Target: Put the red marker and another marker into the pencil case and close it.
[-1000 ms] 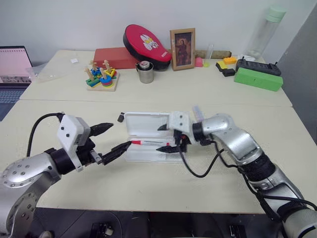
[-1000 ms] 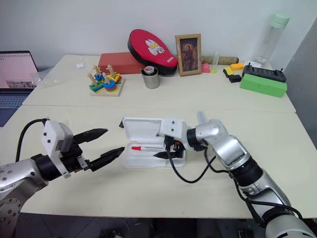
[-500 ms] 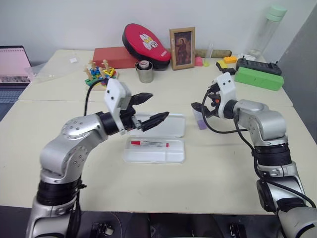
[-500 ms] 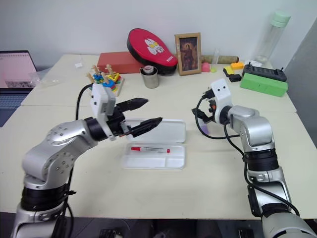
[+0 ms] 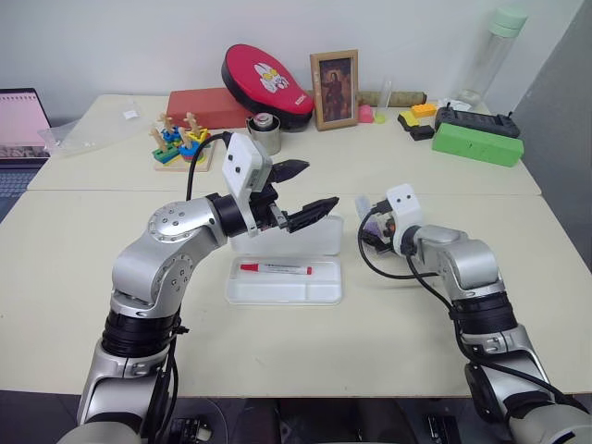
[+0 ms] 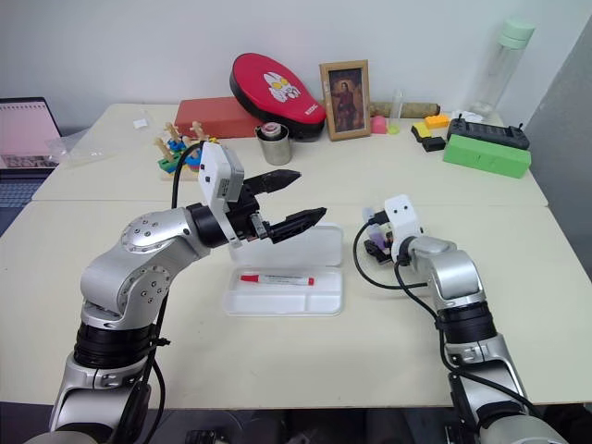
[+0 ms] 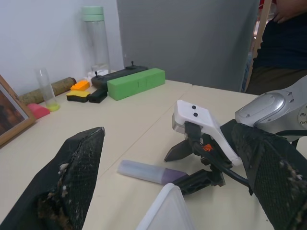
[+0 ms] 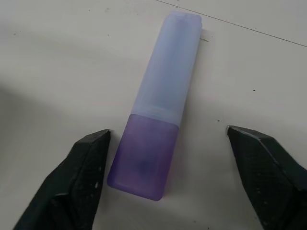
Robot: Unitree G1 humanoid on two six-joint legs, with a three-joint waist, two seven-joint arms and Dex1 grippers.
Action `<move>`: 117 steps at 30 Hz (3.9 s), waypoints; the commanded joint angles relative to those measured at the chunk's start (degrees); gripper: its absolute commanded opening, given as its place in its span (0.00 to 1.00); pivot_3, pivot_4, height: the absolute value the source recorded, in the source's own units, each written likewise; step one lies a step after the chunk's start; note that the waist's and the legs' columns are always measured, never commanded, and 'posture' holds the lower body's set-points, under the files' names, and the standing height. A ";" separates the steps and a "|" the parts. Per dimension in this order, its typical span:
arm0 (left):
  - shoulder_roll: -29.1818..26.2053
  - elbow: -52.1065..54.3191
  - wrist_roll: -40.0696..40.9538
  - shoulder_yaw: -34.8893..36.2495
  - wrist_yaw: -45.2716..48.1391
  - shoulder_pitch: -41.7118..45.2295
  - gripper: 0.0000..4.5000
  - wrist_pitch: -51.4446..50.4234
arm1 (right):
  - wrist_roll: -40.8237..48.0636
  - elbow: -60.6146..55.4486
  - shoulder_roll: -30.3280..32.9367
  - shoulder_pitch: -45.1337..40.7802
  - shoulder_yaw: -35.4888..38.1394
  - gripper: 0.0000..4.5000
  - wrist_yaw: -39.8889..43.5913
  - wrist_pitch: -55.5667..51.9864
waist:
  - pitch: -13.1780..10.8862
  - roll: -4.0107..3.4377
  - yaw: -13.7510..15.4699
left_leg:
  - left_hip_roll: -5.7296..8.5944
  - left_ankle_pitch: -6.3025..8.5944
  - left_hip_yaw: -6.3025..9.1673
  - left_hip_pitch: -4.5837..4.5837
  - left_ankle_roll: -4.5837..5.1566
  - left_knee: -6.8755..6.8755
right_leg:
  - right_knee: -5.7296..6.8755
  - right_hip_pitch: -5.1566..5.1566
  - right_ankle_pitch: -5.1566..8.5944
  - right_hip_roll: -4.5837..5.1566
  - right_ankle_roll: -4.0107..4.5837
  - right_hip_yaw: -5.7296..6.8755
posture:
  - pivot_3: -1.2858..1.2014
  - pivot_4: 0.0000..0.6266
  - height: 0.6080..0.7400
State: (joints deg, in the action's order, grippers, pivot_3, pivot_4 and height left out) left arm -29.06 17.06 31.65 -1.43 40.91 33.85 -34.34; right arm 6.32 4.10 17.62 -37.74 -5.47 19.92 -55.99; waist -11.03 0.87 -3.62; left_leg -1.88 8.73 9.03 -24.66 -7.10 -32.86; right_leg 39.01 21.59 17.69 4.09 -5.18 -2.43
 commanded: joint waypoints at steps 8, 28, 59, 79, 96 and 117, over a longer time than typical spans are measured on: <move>0.21 -0.05 -0.85 0.77 0.91 -0.30 1.00 1.96 | -0.97 -0.60 1.11 -0.71 0.12 0.35 -0.61 0.53 | 0.00 0.00 0.32 | 0.00 0.00 0.01 0.02 0.00 -0.02 | 0.00 -0.05 -0.01 0.00 -0.01 0.00 | 0.52 0.24 1.00; -14.15 20.00 4.62 28.79 2.46 -43.95 1.00 -3.77 | 12.86 -18.48 8.03 -9.44 -14.08 0.25 34.21 15.31 | -0.05 -0.09 -0.99 | -0.01 0.04 -0.03 0.01 0.06 0.15 | -0.04 0.06 0.10 0.03 0.02 -0.03 | 0.52 0.24 1.00; -13.02 19.30 7.03 30.14 -2.26 -42.16 1.00 -3.05 | -1.13 -10.76 1.55 -8.44 -27.85 0.88 34.27 16.46 | 0.00 -0.02 0.37 | -0.02 -0.07 -0.02 0.01 0.06 0.12 | -0.04 0.12 -0.10 0.01 0.10 -0.01 | 0.52 0.24 1.00; -11.39 -17.94 -6.52 15.97 -13.51 -12.08 1.00 -0.54 | 11.71 -5.75 -5.31 -20.81 -2.95 1.00 24.28 18.62 | 0.00 -0.01 0.30 | -0.02 -0.08 0.04 -0.02 0.06 0.16 | 0.00 0.15 -0.11 -0.02 0.08 0.05 | 0.52 0.24 1.00; -2.36 -41.61 -17.39 3.94 -8.74 -0.74 0.89 4.70 | 11.65 -8.07 -4.12 -19.47 -2.71 1.00 20.28 18.14 | 0.00 -0.02 0.01 | -0.02 -0.09 0.07 -0.03 0.06 0.14 | 0.08 0.15 -0.11 -0.02 0.08 0.09 | 0.52 0.24 1.00; -0.24 -37.17 -16.58 9.97 -9.86 0.21 0.10 11.07 | 16.97 -10.51 -0.78 -17.29 1.28 1.00 23.27 16.59 | 0.00 -0.01 0.42 | -0.02 -0.09 0.07 -0.03 0.06 0.10 | 0.06 0.11 -0.12 -0.02 0.06 0.09 | 0.52 0.24 1.00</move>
State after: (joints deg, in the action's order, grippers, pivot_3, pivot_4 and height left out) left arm -29.57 -23.58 13.45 5.83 30.58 33.30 -26.95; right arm 19.54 -2.70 15.61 -55.13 -8.62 41.60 -38.58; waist -11.03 0.85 -3.20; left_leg -1.90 8.64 9.10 -24.70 -7.04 -32.76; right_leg 39.06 21.70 17.57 4.07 -5.11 -2.32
